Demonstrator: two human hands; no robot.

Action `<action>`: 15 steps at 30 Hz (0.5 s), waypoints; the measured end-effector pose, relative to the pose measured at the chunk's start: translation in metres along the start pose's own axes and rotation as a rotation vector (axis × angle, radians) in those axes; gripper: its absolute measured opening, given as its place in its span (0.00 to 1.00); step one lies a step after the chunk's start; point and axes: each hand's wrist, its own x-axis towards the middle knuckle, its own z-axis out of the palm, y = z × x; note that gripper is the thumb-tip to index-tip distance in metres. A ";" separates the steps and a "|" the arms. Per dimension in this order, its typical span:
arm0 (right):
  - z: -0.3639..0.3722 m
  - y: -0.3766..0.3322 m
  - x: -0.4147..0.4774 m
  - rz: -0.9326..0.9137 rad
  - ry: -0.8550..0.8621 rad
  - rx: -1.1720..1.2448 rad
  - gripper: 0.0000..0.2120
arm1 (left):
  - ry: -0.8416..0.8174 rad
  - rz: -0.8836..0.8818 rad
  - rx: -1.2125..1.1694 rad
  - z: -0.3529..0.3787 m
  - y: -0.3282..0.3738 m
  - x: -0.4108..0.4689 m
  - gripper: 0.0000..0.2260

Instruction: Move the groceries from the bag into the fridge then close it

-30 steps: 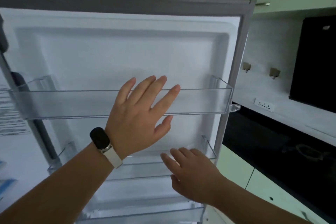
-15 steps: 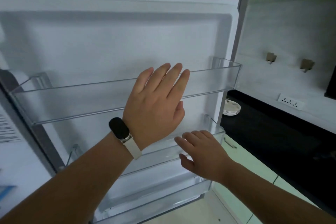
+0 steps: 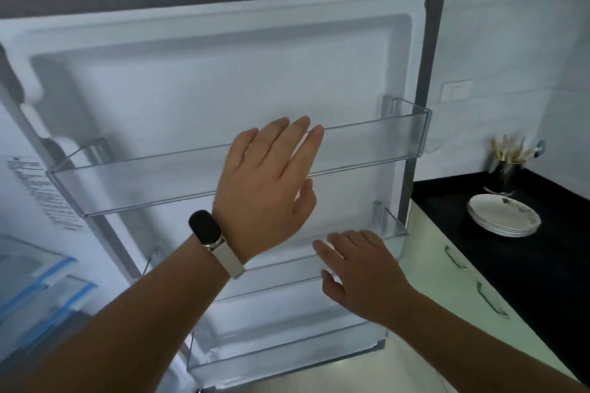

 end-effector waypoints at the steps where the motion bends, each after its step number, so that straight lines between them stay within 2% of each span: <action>1: 0.003 0.003 0.001 -0.010 0.013 0.014 0.16 | -0.007 -0.007 0.018 0.002 0.001 0.001 0.25; 7: 0.008 0.007 0.003 -0.042 -0.028 0.077 0.17 | -0.045 -0.078 0.081 -0.003 0.011 0.002 0.26; 15: 0.002 -0.007 0.018 -0.081 -0.039 0.151 0.17 | -0.235 -0.043 0.111 -0.027 0.011 -0.022 0.27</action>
